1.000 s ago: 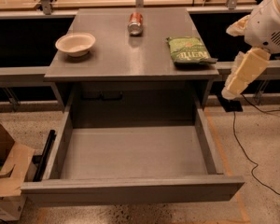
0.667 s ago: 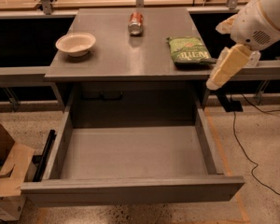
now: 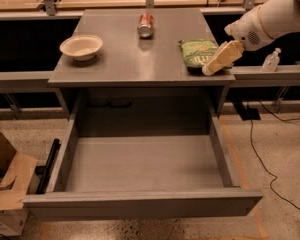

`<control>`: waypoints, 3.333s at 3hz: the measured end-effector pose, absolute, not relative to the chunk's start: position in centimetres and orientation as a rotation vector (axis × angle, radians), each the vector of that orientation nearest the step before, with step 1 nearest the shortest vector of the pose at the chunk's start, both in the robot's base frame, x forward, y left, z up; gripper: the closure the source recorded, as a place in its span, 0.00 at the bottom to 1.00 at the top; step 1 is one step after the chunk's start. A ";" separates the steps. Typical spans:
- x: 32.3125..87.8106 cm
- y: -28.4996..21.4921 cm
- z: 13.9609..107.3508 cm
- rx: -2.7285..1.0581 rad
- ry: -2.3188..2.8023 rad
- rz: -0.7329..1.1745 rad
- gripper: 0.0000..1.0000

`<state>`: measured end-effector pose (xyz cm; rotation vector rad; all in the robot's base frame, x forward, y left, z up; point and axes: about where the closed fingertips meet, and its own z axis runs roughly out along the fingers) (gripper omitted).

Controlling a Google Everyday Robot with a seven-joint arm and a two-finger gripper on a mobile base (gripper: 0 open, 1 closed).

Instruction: Place green jalapeno chip bag into top drawer

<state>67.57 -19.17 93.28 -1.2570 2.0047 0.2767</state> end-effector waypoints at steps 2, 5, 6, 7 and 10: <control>76.1 -21.6 88.5 -1.039 2.100 0.295 0.00; 79.4 -22.3 83.4 -0.978 2.206 0.274 0.40; 78.4 -22.6 85.2 -0.983 2.171 0.236 0.64; 75.7 -21.5 87.6 -1.048 2.112 0.210 0.87; 56.5 -13.5 87.8 -1.372 2.093 0.370 1.00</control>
Offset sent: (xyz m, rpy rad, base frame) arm 0.1385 -0.0479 -0.0642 0.0793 0.0520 -0.2600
